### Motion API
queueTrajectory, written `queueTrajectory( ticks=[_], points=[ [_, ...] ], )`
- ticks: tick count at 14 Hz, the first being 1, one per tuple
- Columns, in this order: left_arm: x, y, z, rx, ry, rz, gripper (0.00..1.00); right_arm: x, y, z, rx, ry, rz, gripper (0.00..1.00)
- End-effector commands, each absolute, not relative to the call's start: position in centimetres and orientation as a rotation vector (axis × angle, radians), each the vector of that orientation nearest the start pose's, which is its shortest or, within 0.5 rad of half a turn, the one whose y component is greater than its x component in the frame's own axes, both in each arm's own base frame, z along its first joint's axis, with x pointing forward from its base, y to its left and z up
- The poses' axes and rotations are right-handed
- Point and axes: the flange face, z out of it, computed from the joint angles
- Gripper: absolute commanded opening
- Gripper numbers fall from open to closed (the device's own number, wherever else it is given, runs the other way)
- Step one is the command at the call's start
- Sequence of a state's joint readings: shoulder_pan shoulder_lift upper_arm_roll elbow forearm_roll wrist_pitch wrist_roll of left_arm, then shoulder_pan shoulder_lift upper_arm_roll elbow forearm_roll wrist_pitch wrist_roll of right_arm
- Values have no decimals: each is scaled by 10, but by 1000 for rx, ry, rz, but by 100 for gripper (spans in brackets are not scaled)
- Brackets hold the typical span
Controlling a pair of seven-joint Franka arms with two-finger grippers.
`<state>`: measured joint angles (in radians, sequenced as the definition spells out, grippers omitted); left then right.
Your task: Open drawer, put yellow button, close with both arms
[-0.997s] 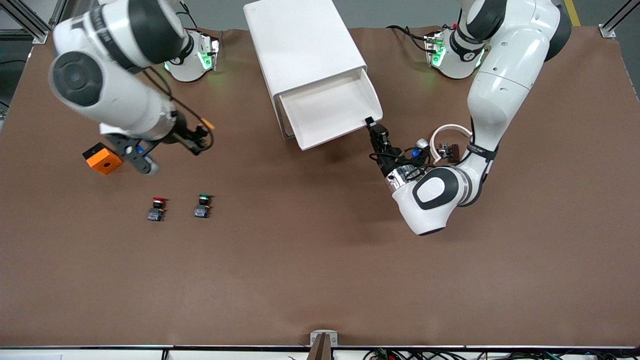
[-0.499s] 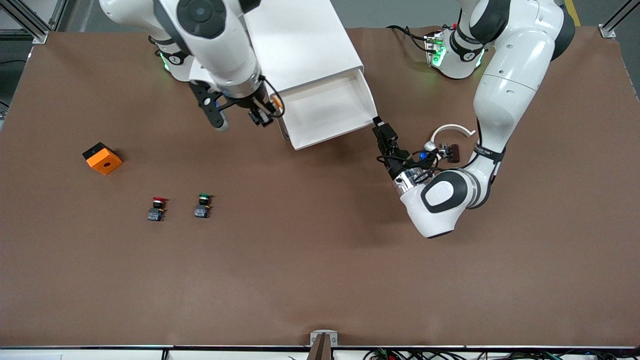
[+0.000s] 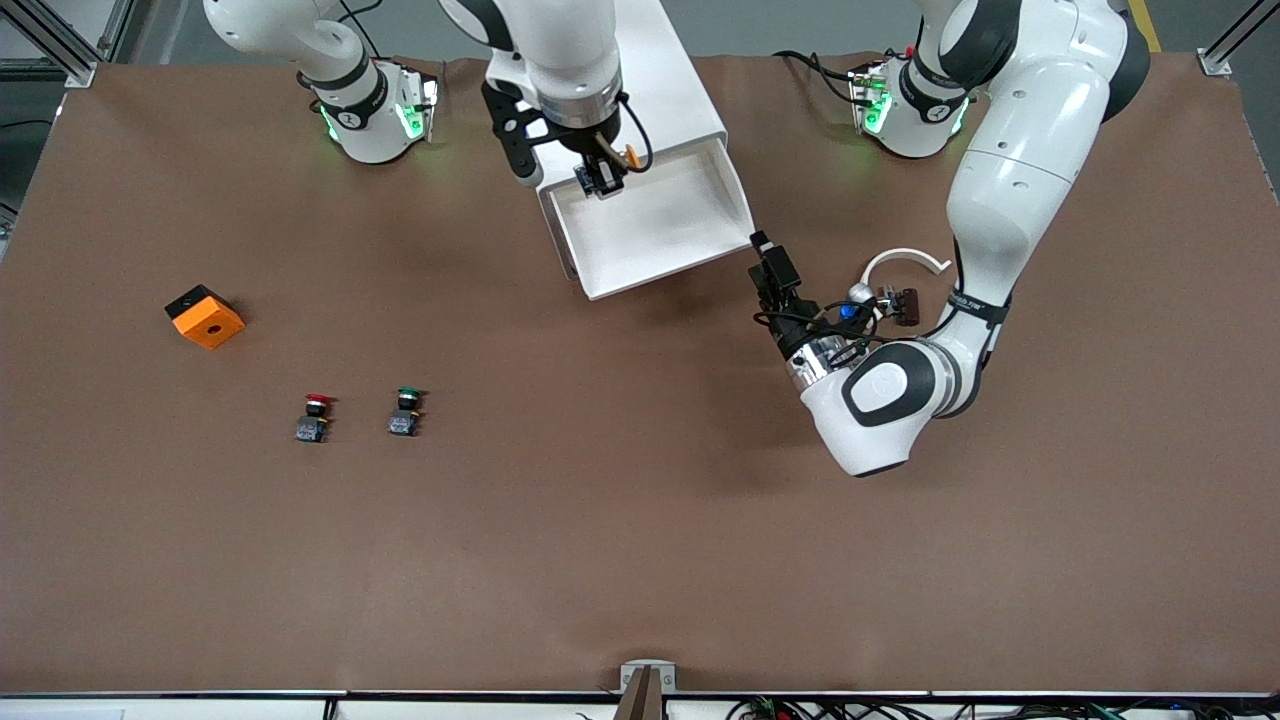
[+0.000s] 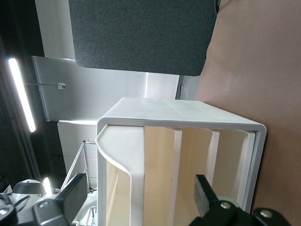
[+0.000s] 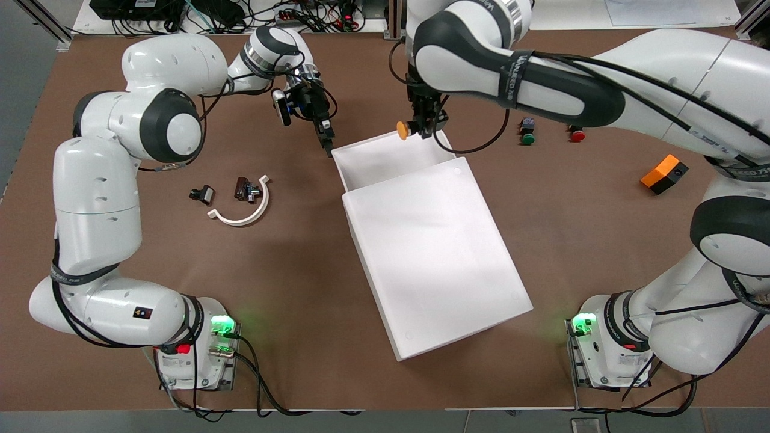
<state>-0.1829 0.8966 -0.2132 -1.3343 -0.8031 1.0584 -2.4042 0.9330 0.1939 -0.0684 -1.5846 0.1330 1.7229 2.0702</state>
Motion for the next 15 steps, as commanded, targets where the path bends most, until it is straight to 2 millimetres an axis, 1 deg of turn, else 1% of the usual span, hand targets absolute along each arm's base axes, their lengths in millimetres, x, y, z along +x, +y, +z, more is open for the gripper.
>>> queueTrajectory(
  ticks=[1, 4, 5, 7, 8, 10, 12, 15],
  points=[
    [552, -300, 233, -987, -1583, 1383, 100, 391, 496, 494, -2565, 1899, 168, 0],
    [557, -291, 241, -1089, -1577, 1430, 100, 406, 517, 475, -2499, 1963, 149, 0],
    [557, -288, 242, -1167, -1558, 1451, 100, 409, 526, 465, -2480, 1992, 143, 0],
    [555, -282, 240, -1343, -1515, 1456, 100, 406, 547, 450, -2457, 2011, 130, 0],
    [557, -279, 237, -1419, -1512, 1453, 100, 406, 553, 442, -2432, 2031, 122, 0],
    [561, -279, 238, -1568, -1506, 1458, 100, 397, 565, 430, -2434, 2036, 103, 0],
    [562, -282, 239, -1732, -1465, 1459, 100, 390, 570, 429, -2422, 2054, 99, 0],
    [560, -303, 236, -1929, -1493, 1407, 100, 375, 580, 429, -2423, 2058, 98, 0]
  ],
)
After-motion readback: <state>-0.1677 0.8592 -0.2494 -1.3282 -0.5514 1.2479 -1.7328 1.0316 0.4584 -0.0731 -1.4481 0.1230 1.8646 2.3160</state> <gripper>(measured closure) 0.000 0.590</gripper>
